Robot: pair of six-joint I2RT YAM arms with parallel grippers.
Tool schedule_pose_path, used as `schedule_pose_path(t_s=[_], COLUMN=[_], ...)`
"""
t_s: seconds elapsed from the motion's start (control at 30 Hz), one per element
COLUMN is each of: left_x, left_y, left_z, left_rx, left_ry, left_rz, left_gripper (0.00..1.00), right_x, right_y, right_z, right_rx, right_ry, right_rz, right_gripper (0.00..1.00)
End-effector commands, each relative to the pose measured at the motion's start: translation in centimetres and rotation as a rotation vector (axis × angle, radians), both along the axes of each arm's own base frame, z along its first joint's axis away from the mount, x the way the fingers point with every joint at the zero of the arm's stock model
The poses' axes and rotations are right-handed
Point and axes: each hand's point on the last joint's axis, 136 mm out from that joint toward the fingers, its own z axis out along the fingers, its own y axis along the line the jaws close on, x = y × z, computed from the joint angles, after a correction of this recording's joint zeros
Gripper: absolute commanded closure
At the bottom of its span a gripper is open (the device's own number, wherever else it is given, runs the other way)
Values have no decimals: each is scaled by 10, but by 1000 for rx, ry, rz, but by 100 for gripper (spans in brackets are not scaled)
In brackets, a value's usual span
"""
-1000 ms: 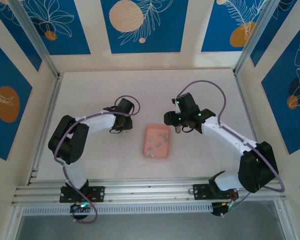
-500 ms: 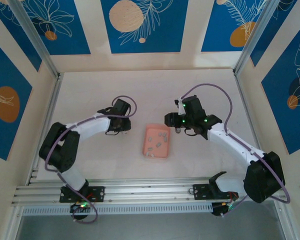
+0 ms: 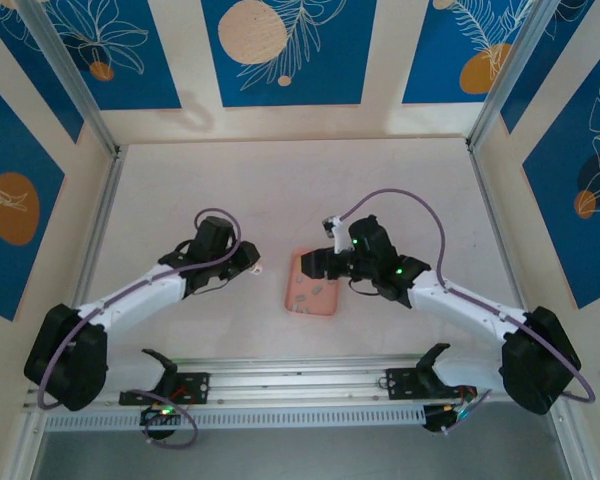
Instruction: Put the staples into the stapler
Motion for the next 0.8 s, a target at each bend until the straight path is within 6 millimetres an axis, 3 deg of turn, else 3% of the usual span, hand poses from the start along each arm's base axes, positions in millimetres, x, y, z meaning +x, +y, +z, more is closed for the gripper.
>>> schedule_pose_path(t_s=[0.0, 0.37, 0.77], left_x=[-1, -8, -9], left_y=[-5, -8, -10], left_z=[16, 20, 23], left_rx=[-139, -299, -372], left_ry=[-4, 21, 31], left_rz=[62, 153, 184], left_gripper=[74, 74, 74], right_x=[-6, -15, 1], right_y=[27, 82, 101], right_z=[9, -7, -18], right_rx=[95, 150, 172], right_ry=[2, 21, 30], right_rz=[48, 116, 91], right_gripper=[46, 45, 45])
